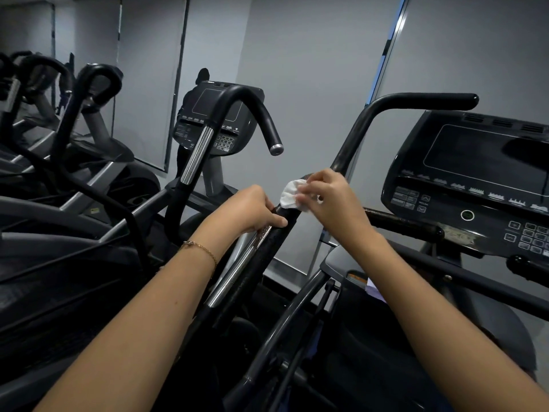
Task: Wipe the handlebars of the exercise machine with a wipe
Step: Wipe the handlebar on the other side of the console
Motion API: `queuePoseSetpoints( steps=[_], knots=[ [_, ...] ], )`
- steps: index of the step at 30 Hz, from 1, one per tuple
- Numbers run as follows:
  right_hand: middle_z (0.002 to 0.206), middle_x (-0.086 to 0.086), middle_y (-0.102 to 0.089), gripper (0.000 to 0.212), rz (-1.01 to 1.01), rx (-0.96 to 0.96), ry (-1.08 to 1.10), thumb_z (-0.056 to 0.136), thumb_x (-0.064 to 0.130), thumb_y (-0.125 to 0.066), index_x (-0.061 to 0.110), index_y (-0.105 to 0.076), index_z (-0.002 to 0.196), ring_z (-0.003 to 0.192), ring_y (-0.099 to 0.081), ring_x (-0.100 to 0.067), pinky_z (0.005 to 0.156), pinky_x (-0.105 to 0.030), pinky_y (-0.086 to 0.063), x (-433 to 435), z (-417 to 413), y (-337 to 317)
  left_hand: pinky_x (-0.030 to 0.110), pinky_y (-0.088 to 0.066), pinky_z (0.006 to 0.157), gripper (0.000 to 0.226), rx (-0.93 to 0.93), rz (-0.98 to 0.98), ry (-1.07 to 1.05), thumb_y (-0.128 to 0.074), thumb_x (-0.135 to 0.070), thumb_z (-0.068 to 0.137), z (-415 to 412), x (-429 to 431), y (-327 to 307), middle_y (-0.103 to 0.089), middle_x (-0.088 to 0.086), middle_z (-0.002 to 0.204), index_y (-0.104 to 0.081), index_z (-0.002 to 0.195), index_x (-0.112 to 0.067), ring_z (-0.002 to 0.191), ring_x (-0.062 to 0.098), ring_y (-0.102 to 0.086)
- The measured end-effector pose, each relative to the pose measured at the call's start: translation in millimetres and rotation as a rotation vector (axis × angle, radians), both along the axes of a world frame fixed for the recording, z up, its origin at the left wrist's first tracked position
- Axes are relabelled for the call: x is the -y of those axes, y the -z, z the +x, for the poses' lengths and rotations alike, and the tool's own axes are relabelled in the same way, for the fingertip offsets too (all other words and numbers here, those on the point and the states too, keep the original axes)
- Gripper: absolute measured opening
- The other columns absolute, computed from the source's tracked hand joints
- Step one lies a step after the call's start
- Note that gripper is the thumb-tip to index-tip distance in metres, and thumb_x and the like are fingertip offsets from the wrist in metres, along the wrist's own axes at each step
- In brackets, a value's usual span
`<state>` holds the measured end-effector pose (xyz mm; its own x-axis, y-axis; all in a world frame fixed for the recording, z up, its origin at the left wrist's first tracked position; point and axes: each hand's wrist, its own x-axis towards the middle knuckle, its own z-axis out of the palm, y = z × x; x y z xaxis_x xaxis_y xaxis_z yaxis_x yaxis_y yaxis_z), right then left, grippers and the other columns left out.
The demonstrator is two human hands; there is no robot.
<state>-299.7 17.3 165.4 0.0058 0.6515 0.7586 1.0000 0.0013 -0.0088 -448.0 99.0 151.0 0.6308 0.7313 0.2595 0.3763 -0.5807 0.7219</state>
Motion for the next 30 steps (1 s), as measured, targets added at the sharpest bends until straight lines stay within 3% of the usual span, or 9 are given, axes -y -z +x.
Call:
queuePoseSetpoints(
  steps=[3,9,11,14,17,19,21,25,30],
  knots=[
    [0.097,-0.010,-0.059,0.014,0.053,-0.039,-0.001,0.087,0.011,-0.062,0.001,-0.070,0.092,0.086,-0.056,-0.022,0.077,-0.038,-0.050,-5.6,14.2,-10.1,0.031,-0.050,0.079,0.037,-0.003,-0.019,0.000,-0.076,-0.033,0.076,0.3,-1.0,-1.1,-0.066,0.008,0.089,-0.068,0.100,-0.006,0.074,0.019,-0.058],
    [0.078,-0.010,-0.057,0.018,0.059,0.257,-0.176,0.083,0.007,-0.060,0.008,-0.072,0.096,0.069,-0.054,-0.024,0.057,-0.028,-0.045,9.2,2.1,21.6,0.029,-0.045,0.072,0.034,-0.009,-0.006,0.009,-0.076,-0.033,0.076,1.7,-2.8,1.0,-0.063,0.008,0.083,-0.069,0.095,-0.005,0.070,0.020,-0.053],
    [0.077,-0.008,-0.054,0.018,0.089,0.205,-0.177,0.085,0.011,-0.058,0.008,-0.072,0.096,0.069,-0.051,-0.021,0.058,-0.028,-0.043,4.3,8.5,15.4,0.033,-0.050,0.079,0.035,0.002,-0.013,0.003,-0.077,-0.032,0.075,1.4,-2.6,0.7,-0.068,0.010,0.089,-0.069,0.096,-0.006,0.075,0.022,-0.060],
    [0.076,-0.007,-0.051,0.018,0.180,0.118,-0.061,0.079,0.000,-0.063,0.008,-0.073,0.092,0.070,-0.050,-0.020,0.058,-0.028,-0.040,-7.1,12.8,1.4,0.035,-0.052,0.086,0.032,-0.005,-0.004,-0.003,-0.077,-0.032,0.075,0.8,-0.4,-0.2,-0.070,0.009,0.093,-0.068,0.097,-0.011,0.082,0.022,-0.064],
    [0.076,-0.011,-0.054,0.024,0.139,0.312,-0.068,0.072,-0.009,-0.063,0.007,-0.070,0.087,0.069,-0.052,-0.027,0.051,-0.031,-0.046,-3.5,-0.2,12.7,0.033,-0.049,0.073,0.028,-0.014,0.010,-0.001,-0.076,-0.032,0.076,1.0,-0.6,0.8,-0.063,0.008,0.080,-0.067,0.090,-0.010,0.069,0.021,-0.053],
    [0.078,-0.011,-0.053,0.031,0.032,0.452,-0.124,0.069,-0.012,-0.065,0.008,-0.068,0.092,0.070,-0.049,-0.026,0.049,-0.031,-0.045,4.4,-3.6,22.1,0.030,-0.037,0.063,0.033,-0.013,0.013,-0.003,-0.074,-0.032,0.076,0.7,-0.6,1.6,-0.052,0.008,0.073,-0.069,0.089,-0.003,0.065,0.018,-0.043],
    [0.078,-0.011,-0.052,0.029,-0.002,0.458,-0.121,0.071,-0.010,-0.065,0.008,-0.069,0.094,0.070,-0.049,-0.026,0.050,-0.032,-0.043,3.4,1.9,13.2,0.029,-0.038,0.065,0.038,-0.008,0.007,-0.011,-0.075,-0.033,0.076,0.9,-0.2,1.7,-0.056,0.007,0.074,-0.069,0.095,-0.001,0.066,0.019,-0.047],
    [0.080,-0.011,-0.049,0.021,0.030,0.273,0.045,0.081,-0.005,-0.060,0.008,-0.071,0.093,0.074,-0.049,-0.028,0.056,-0.031,-0.038,-12.5,15.8,-13.5,0.035,-0.051,0.084,0.033,-0.007,0.003,-0.010,-0.075,-0.031,0.077,0.2,2.1,0.5,-0.071,0.013,0.094,-0.070,0.097,-0.006,0.079,0.021,-0.062],
    [0.083,-0.004,-0.038,0.034,-0.007,0.468,-0.053,0.072,-0.017,-0.059,0.009,-0.063,0.094,0.073,-0.035,-0.018,0.049,-0.034,-0.043,-0.2,4.9,12.5,0.033,-0.048,0.079,0.026,-0.025,0.037,-0.007,-0.074,-0.032,0.078,0.2,2.2,1.1,-0.060,0.008,0.084,-0.067,0.093,-0.012,0.076,0.020,-0.056]
  ],
)
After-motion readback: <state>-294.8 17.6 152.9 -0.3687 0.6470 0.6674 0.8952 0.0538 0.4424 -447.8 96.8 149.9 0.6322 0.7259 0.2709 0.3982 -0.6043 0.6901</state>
